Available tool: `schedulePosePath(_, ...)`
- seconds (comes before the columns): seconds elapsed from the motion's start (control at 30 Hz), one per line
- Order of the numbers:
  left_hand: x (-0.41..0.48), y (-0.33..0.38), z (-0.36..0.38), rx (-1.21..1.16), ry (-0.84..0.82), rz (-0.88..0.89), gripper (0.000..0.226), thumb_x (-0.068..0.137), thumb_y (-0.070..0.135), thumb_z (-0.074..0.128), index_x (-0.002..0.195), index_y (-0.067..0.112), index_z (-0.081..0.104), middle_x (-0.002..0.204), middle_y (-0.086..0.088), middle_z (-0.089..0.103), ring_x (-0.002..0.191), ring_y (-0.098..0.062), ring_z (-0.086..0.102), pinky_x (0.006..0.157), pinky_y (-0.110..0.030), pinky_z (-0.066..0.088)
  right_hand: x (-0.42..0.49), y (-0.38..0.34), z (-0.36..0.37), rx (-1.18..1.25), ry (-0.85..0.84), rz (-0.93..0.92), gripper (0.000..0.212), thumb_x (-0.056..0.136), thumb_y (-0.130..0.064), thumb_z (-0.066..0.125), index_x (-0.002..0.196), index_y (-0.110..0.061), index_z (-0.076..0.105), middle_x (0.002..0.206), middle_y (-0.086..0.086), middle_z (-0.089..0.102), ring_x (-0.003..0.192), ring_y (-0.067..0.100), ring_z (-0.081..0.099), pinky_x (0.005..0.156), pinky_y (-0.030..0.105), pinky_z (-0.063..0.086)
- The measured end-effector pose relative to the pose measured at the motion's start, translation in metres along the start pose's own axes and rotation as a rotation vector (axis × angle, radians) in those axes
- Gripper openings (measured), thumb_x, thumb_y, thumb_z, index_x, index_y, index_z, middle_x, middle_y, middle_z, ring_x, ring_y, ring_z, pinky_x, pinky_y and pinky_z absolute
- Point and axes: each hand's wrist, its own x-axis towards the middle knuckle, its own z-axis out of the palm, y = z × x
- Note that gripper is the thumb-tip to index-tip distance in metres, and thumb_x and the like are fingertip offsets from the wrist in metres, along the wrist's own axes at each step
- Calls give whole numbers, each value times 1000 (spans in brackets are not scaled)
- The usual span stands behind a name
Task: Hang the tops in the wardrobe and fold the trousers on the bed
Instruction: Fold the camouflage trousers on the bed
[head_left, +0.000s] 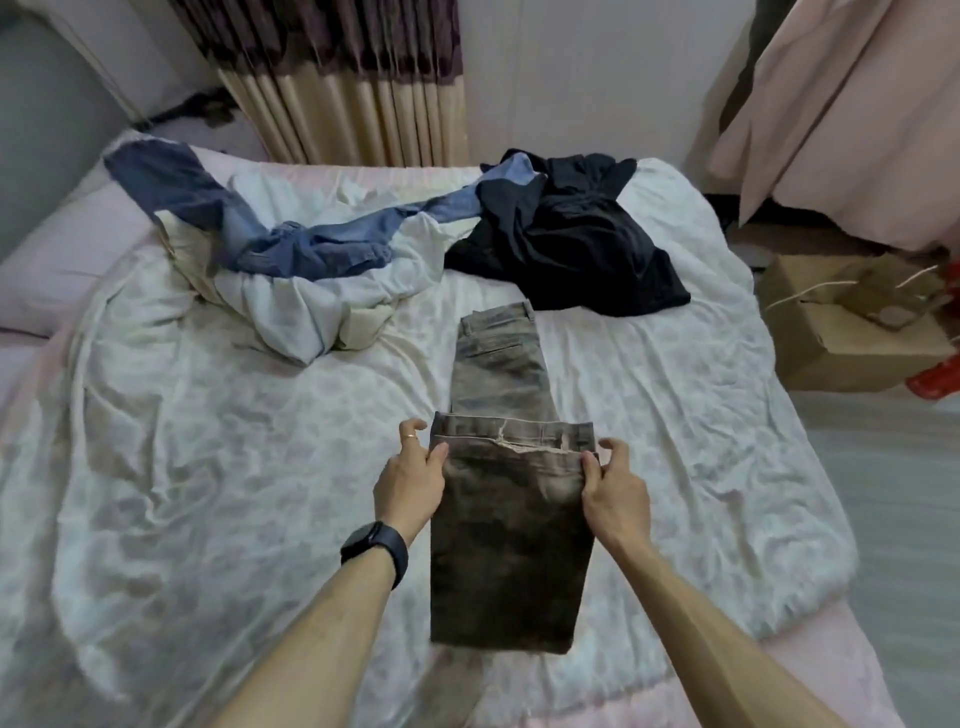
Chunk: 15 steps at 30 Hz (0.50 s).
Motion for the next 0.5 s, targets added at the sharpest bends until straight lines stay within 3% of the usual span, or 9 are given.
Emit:
schedulePosePath(0.07, 30, -9, 16, 46, -7, 29, 26, 104, 44, 45, 125, 37, 32, 86, 4, 68, 77, -25, 62, 61, -36, 42, 30, 5, 19, -18, -19, 2, 20, 105, -43, 45, 117, -27, 40, 80, -1, 63, 60, 13, 52, 58, 37, 37)
schedulePosePath(0.13, 64, -25, 37, 83, -45, 28, 18, 104, 45, 45, 118, 38, 37, 89, 2, 68, 80, -27, 64, 59, -36, 43, 59, 15, 44, -26, -60, -5, 14, 105, -40, 48, 110, -28, 44, 86, -3, 63, 68, 19, 58, 62, 36, 41)
schedulePosePath(0.3, 121, -64, 89, 53, -119, -52, 10, 104, 43, 47, 107, 34, 42, 85, 6, 67, 78, -22, 63, 64, -40, 52, 108, 45, 90, 73, -144, 44, 21, 100, -31, 61, 121, -26, 59, 100, -10, 64, 82, 8, 60, 74, 27, 44)
schedulePosePath(0.4, 154, -74, 108, 1, -88, -52, 11, 105, 35, 48, 101, 25, 47, 86, 4, 64, 82, -25, 63, 71, -44, 52, 134, 56, 110, 65, -175, 44, 9, 98, -26, 65, 107, -25, 62, 97, -10, 67, 85, 7, 64, 73, 27, 44)
schedulePosePath(0.5, 180, -74, 115, 108, -82, -25, 16, 106, 36, 45, 97, 22, 47, 81, 1, 62, 74, -25, 60, 64, -42, 51, 154, 55, 122, 57, -122, 55, 6, 99, -26, 63, 98, -24, 57, 90, -12, 64, 89, 14, 63, 75, 28, 43)
